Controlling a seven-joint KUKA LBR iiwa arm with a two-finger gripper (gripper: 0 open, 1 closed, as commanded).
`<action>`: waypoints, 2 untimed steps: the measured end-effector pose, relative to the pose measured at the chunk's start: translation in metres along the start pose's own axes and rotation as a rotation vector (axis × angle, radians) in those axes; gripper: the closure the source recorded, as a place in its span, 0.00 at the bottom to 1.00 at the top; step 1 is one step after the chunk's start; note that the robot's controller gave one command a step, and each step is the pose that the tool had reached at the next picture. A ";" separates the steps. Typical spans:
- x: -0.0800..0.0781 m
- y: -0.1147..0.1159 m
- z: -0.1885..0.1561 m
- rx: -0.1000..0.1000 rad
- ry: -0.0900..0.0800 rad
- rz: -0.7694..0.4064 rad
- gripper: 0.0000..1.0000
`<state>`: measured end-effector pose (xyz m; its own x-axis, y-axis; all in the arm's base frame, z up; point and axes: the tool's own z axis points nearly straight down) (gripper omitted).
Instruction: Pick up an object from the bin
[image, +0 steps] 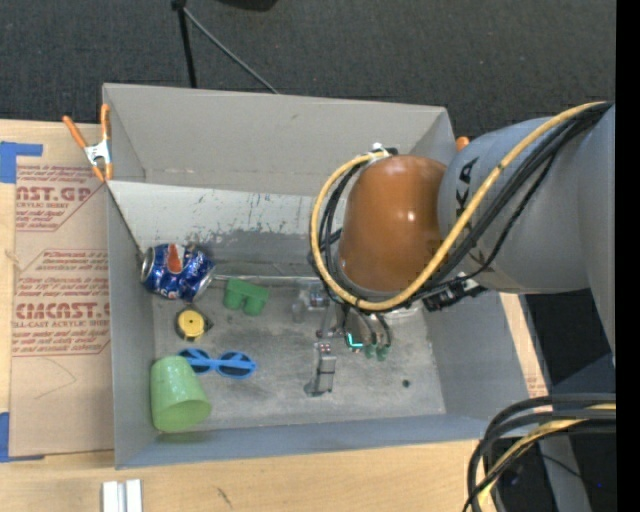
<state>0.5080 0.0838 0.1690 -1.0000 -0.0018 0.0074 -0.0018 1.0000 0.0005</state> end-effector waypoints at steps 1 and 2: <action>0.003 0.076 0.071 -0.002 -0.001 0.104 0.00; 0.001 0.072 0.068 -0.001 -0.007 0.109 1.00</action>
Offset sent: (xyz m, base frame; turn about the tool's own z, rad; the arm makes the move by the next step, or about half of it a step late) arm -0.0007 0.0712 -0.0675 0.1101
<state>0.5069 0.1561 0.1008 -0.9943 0.1067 0.0010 0.1067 0.9943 0.0012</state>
